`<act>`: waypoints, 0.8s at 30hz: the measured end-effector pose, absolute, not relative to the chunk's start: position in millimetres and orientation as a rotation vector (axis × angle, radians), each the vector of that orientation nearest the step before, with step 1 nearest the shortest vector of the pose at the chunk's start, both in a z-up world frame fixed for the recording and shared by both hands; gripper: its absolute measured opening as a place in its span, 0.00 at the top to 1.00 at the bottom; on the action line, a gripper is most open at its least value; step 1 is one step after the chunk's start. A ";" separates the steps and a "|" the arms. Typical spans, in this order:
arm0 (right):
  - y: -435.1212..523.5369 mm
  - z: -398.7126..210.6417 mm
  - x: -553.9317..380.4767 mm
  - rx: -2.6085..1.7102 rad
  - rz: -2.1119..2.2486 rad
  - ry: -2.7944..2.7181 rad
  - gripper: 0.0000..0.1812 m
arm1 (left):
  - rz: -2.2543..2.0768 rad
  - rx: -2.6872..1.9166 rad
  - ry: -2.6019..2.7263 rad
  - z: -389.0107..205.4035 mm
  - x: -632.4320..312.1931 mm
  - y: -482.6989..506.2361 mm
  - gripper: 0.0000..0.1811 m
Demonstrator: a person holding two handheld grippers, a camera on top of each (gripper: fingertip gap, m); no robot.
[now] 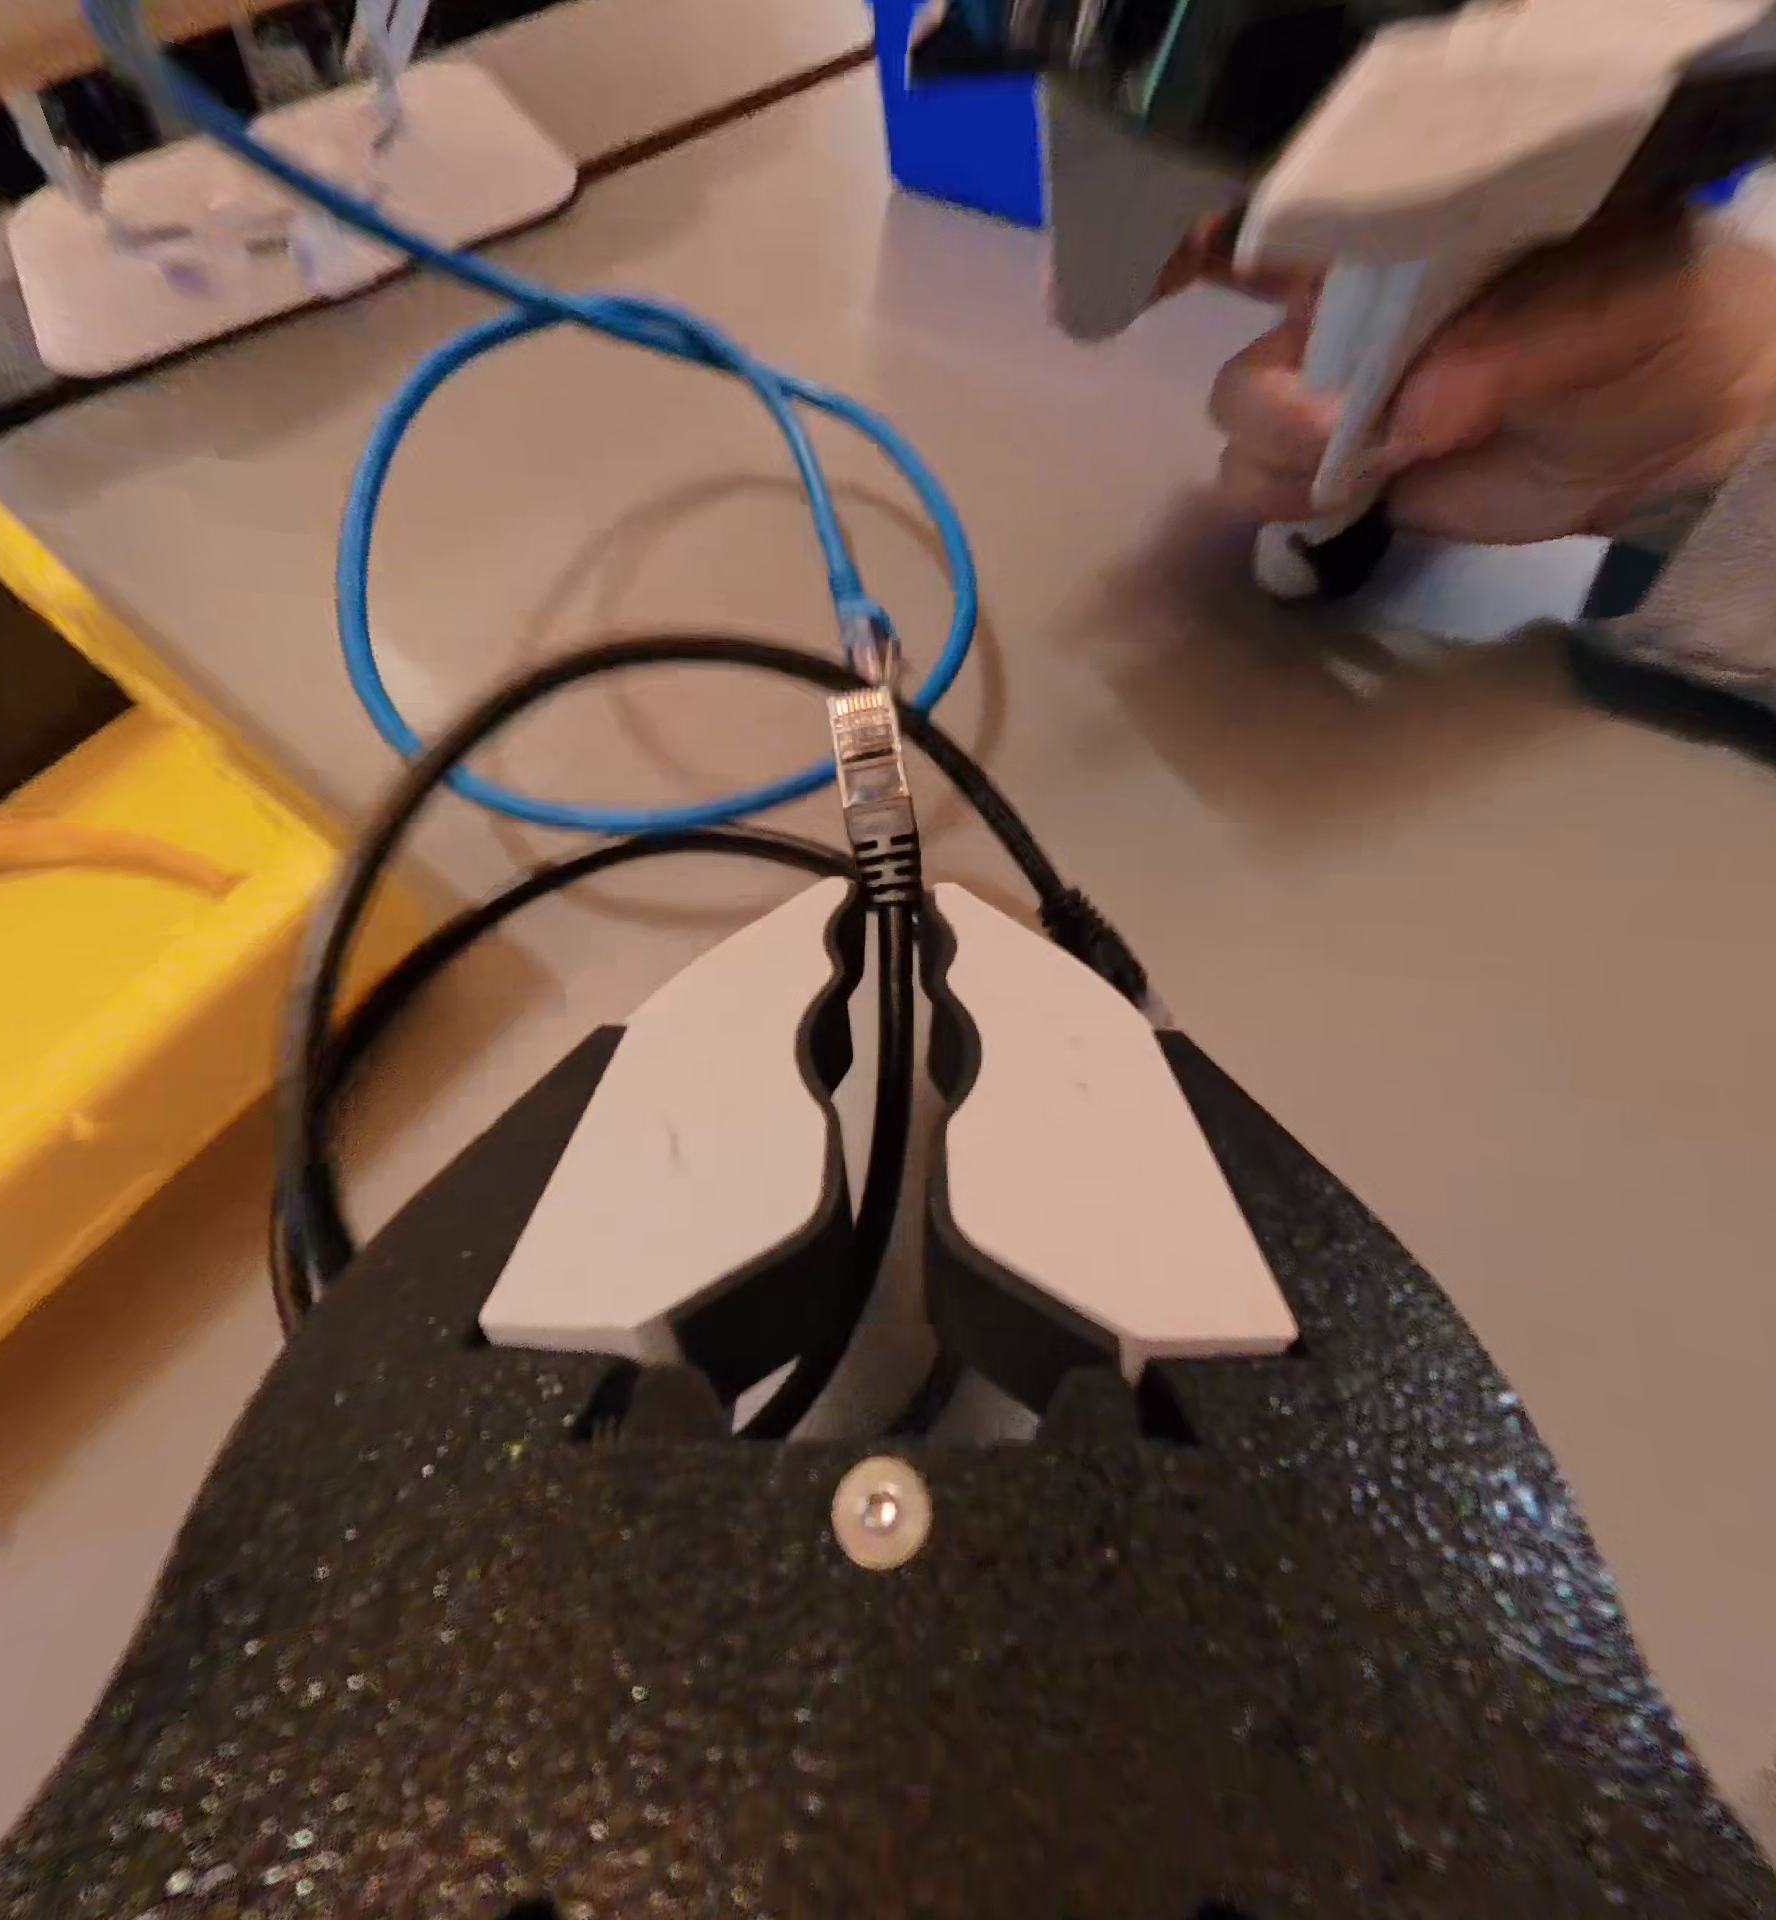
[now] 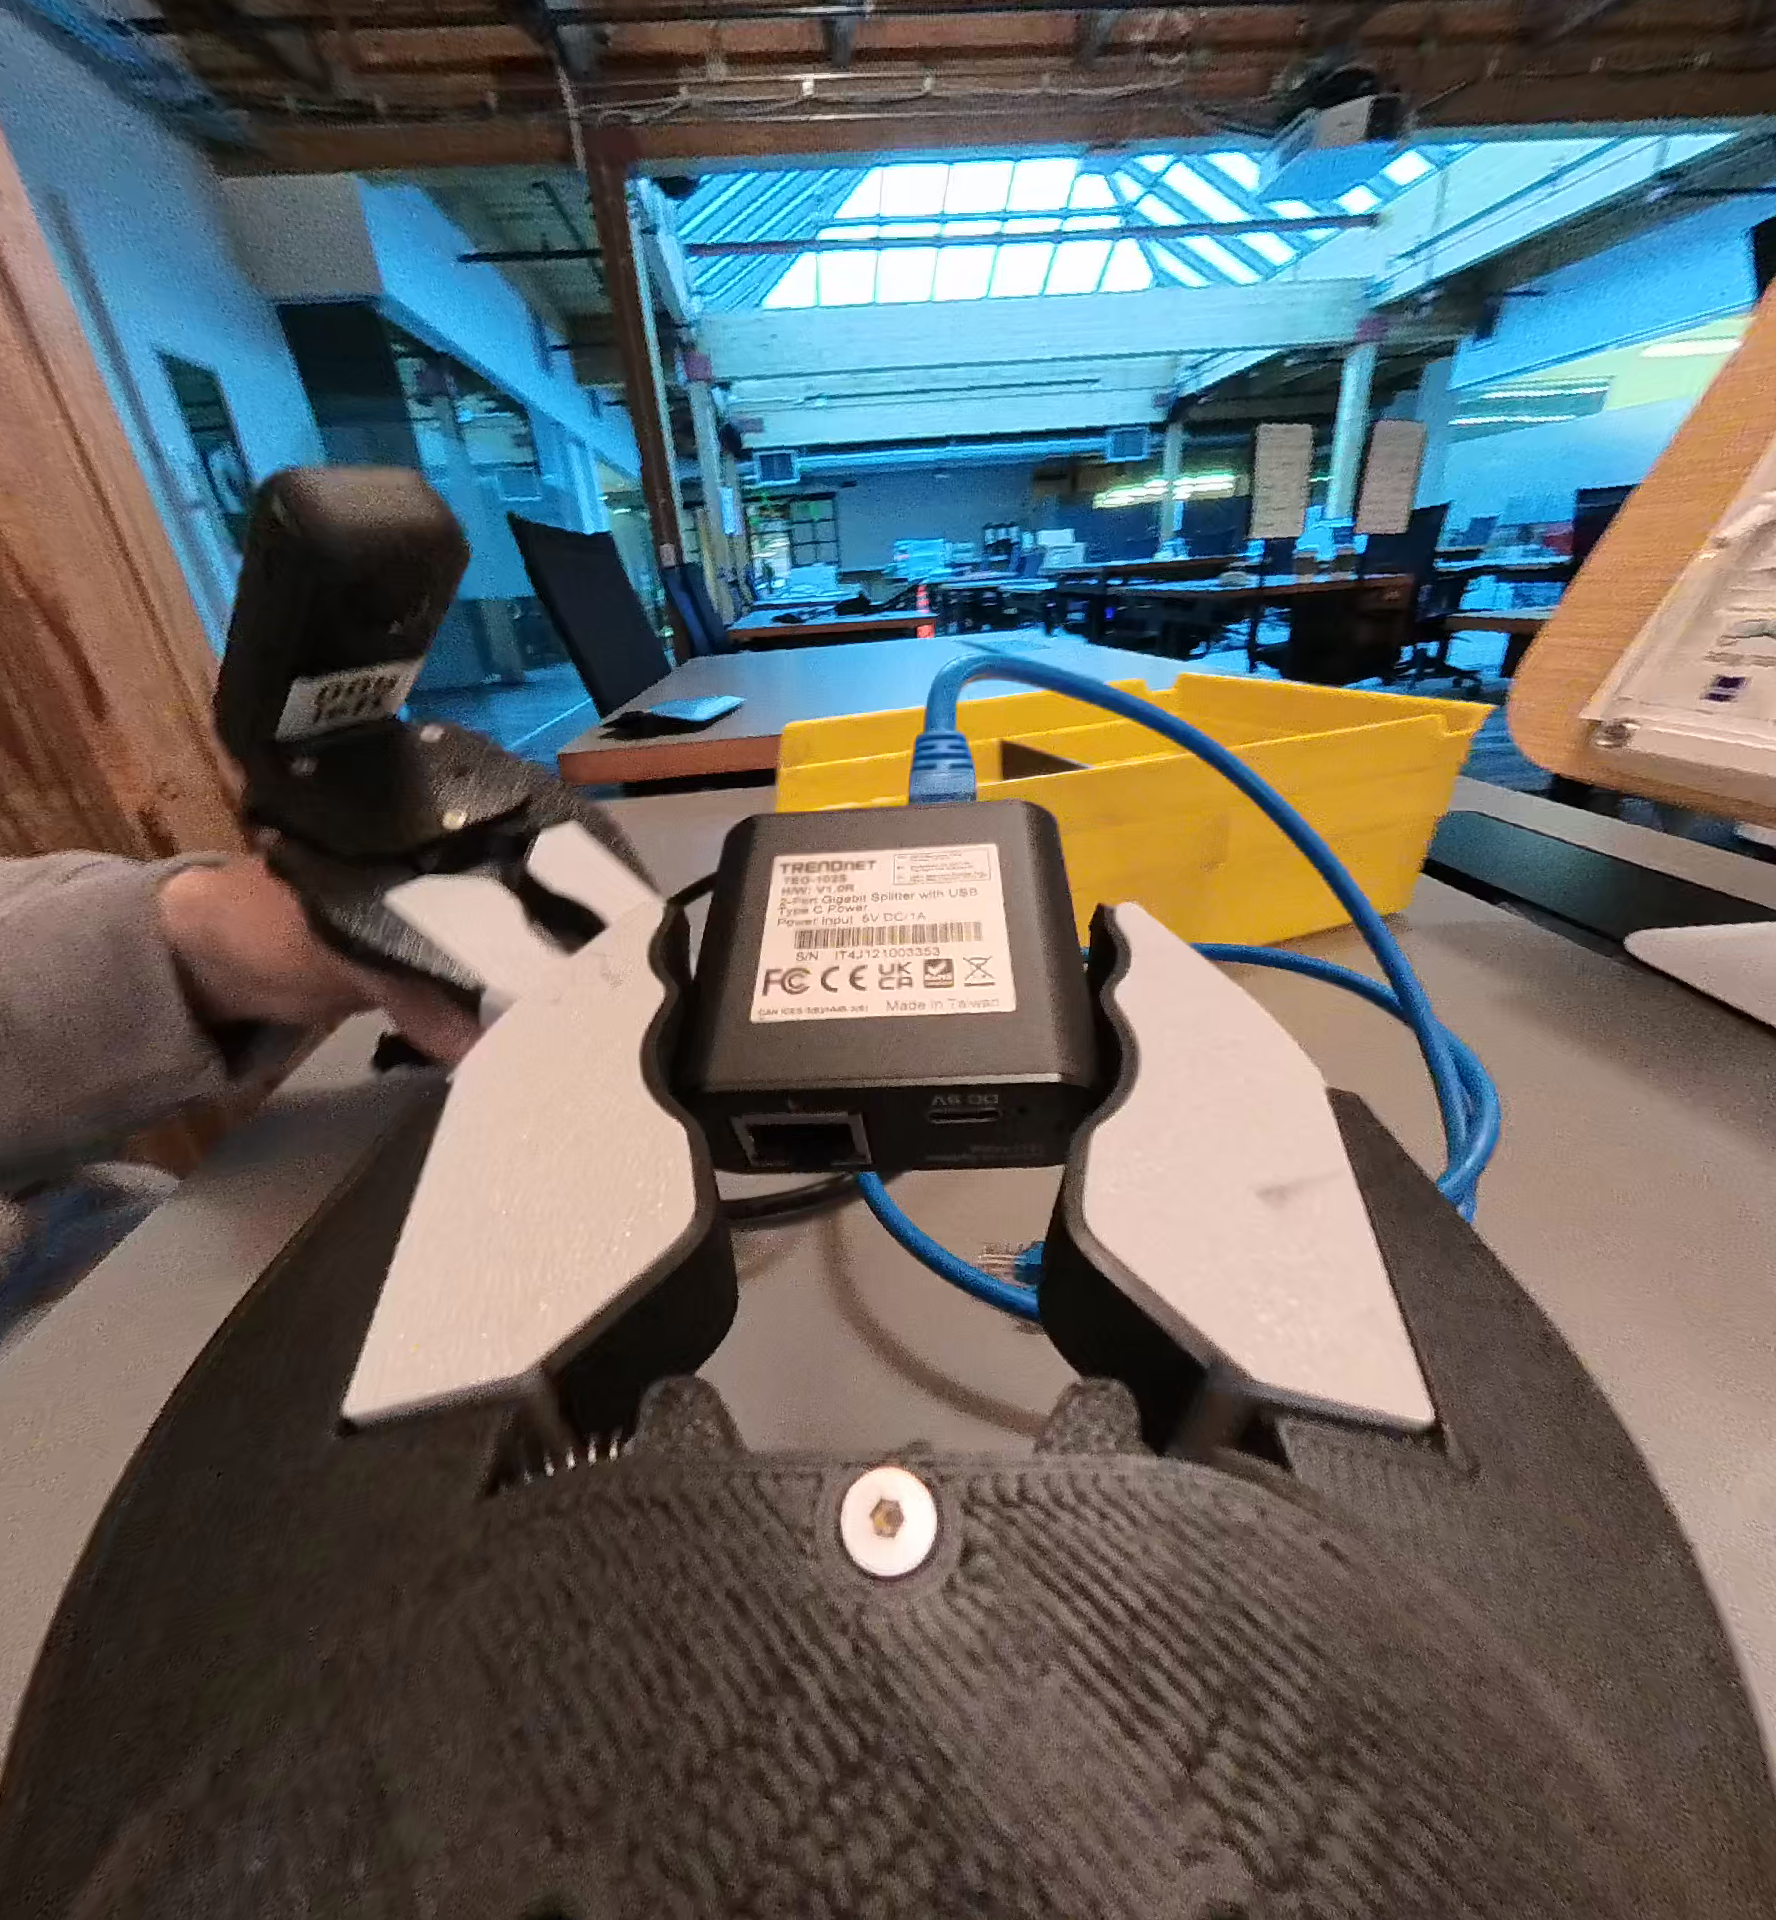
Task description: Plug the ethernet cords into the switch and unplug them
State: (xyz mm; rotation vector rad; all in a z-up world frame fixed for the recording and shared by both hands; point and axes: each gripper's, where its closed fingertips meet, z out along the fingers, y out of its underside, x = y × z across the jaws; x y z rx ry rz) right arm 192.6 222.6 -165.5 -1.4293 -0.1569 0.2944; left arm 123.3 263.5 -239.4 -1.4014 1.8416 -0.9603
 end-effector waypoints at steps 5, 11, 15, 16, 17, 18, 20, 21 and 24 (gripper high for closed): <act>220.9 -171.7 170.3 -1.466 0.362 -0.326 0.59 | -1.077 -1.126 2.113 -204.3 116.0 245.1 0.95; 218.3 -178.2 152.0 -1.496 0.403 -0.450 0.59 | -0.985 -0.746 2.434 -192.5 113.2 234.6 0.95; 217.5 -178.5 150.2 -1.495 0.414 -0.463 0.59 | -0.893 -0.608 2.516 -184.8 119.8 233.7 0.95; 217.7 -178.8 150.2 -1.498 0.412 -0.463 0.59 | -0.861 -0.597 2.528 -183.7 121.9 234.5 0.95; 218.2 -179.2 150.3 -1.502 0.407 -0.461 0.59 | -0.836 -0.587 2.555 -183.9 122.0 234.5 0.95; 218.5 -179.7 149.9 -1.505 0.403 -0.464 0.59 | -0.811 -0.575 2.568 -183.6 123.5 234.9 0.95; 219.1 -180.4 149.7 -1.511 0.392 -0.464 0.59 | -0.760 -0.576 2.604 -184.3 124.8 235.8 0.95; 219.8 -181.0 150.0 -1.515 0.387 -0.462 0.59 | -0.731 -0.574 2.617 -185.0 125.8 236.8 0.95; 220.7 -182.6 149.0 -1.527 0.374 -0.468 0.59 | -0.658 -0.574 2.672 -188.1 126.7 239.3 0.95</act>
